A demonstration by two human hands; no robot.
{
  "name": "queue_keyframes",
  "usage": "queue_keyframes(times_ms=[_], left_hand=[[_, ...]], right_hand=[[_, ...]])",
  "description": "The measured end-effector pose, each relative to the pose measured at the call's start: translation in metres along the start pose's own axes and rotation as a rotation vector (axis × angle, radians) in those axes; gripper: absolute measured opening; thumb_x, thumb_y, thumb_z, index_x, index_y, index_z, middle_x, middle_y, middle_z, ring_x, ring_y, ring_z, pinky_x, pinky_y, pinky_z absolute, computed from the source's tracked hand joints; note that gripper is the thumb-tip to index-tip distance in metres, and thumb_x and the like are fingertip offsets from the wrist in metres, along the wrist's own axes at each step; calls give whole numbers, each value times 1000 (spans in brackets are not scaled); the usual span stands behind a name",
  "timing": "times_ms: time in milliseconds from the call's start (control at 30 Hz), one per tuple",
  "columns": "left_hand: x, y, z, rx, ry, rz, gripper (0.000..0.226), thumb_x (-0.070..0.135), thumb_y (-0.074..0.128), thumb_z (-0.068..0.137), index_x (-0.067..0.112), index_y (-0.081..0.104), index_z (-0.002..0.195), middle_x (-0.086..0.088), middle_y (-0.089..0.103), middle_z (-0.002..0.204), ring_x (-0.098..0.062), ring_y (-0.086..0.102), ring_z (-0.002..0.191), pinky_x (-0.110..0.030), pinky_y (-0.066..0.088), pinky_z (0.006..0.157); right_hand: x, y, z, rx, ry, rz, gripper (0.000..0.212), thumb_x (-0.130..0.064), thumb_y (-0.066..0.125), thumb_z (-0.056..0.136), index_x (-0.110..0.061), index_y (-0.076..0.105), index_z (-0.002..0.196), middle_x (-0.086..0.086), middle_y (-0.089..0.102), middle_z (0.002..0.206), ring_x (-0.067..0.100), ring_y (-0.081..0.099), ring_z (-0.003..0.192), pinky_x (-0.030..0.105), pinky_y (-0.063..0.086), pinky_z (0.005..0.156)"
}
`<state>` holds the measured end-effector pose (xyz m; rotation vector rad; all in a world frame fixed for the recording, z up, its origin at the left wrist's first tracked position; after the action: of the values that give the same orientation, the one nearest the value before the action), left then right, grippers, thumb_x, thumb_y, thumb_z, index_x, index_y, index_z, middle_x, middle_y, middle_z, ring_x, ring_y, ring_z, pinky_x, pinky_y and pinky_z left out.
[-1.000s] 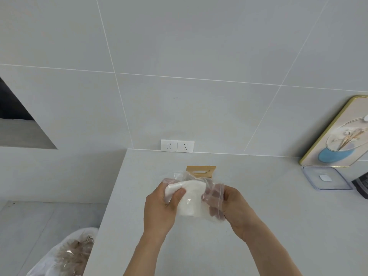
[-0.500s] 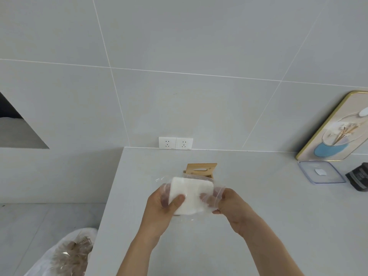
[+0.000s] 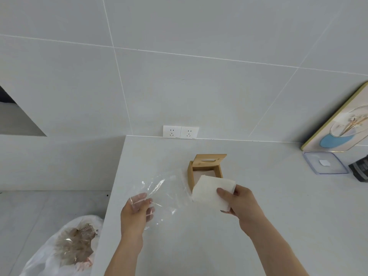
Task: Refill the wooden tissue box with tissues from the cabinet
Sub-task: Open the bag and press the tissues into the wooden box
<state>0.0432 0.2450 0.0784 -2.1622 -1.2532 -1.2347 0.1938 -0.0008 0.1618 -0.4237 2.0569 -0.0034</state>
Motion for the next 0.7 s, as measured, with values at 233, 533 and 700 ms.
queue_keyframes(times_ms=[233,533,700], left_hand=[[-34,-12,23,55,-116,102,43,-7,62,89,19,54,122,-8,72,113,-29,67,81,-40,55,78],[-24,-8,17,381,11,855,98,20,83,78,12,21,154,-25,42,149,-48,50,128,-57,44,101],[8,52,-1,295,332,806,41,30,75,87,20,61,124,-4,69,120,-27,65,111,-41,53,90]], right_hand=[[25,-6,-2,10,96,108,21,-4,61,89,-15,68,106,9,73,106,30,69,96,33,59,62],[22,-18,26,-56,122,47,24,0,54,89,-14,66,104,14,68,110,33,65,99,42,59,72],[8,-26,50,-140,95,32,28,2,58,88,-11,64,112,11,70,112,31,66,103,49,57,87]])
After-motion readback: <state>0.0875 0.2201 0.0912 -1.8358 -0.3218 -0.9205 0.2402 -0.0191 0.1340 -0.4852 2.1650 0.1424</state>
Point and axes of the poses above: each hand's wrist, its own z-axis towards the middle knuckle, its own y-axis out of the palm, x = y × z, the point moved 3 cm from there along z, towards the middle knuckle
